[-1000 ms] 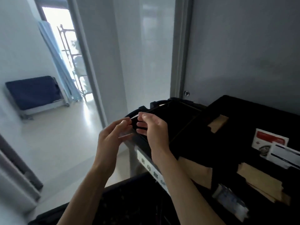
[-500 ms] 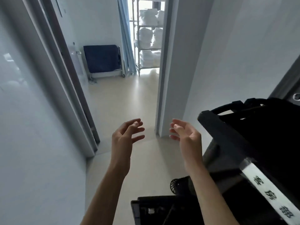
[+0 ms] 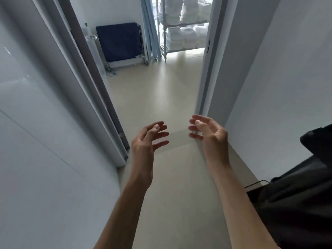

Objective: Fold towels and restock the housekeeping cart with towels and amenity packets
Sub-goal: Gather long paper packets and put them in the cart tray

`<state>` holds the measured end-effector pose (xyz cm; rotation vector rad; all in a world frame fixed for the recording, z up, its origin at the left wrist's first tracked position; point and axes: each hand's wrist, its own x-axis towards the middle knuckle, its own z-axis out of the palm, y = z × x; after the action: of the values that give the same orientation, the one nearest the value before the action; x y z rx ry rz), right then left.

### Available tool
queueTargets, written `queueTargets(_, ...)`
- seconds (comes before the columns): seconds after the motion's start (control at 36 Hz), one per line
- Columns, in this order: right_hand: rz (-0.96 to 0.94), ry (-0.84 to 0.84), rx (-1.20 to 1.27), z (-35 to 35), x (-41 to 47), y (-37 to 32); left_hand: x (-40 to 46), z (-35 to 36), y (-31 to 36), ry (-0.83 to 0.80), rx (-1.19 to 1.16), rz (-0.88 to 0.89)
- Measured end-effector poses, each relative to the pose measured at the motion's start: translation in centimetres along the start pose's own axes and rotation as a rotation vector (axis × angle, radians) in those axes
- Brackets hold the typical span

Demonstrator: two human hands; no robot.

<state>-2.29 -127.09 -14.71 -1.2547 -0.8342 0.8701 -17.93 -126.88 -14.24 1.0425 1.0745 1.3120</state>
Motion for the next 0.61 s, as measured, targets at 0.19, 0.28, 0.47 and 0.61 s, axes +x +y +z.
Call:
queueTargets(0.19, 0.066, 0.036, 0.003, 4.0, 6.5, 3.4, 8.1, -2.0, -2.3, -0.011, 0.038, -0.052)
queueTargets(0.28, 0.066, 0.049, 0.004, 6.2, 10.6, 5.1, 13.0, -2.5, -3.2, -0.013, 0.064, -0.071)
queueTargets(0.47, 0.07, 0.047, 0.056, 11.4, 21.2, 8.3, 26.6, -1.4, -3.9, -0.052, 0.106, -0.105)
queueTargets(0.61, 0.09, 0.055, 0.079, 14.8, 28.3, 7.8, 35.5, -0.6, -1.7, -0.056, 0.063, -0.074)
